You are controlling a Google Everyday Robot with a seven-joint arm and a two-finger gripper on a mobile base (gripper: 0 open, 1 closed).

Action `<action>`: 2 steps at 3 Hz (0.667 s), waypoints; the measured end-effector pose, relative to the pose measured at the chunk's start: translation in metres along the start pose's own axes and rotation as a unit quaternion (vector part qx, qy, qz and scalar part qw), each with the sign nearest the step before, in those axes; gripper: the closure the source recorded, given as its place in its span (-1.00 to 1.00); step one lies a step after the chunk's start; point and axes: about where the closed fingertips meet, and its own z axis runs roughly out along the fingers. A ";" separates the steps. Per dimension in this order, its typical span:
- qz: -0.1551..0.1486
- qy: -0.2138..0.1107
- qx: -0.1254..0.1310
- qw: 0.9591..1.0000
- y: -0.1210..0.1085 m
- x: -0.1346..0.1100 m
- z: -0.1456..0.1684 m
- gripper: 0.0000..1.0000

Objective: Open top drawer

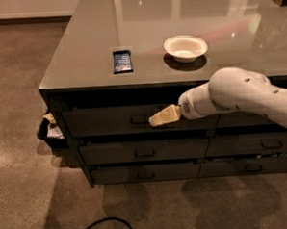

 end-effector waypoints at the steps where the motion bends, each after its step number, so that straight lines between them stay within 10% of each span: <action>1: 0.049 -0.009 0.006 0.999 -0.013 0.002 0.034 -0.65; 2: 0.101 -0.037 0.012 0.994 -0.025 0.005 0.057 -0.18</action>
Offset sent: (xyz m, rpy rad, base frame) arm 0.0648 -0.0048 -0.0683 0.2360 -0.0122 -0.2933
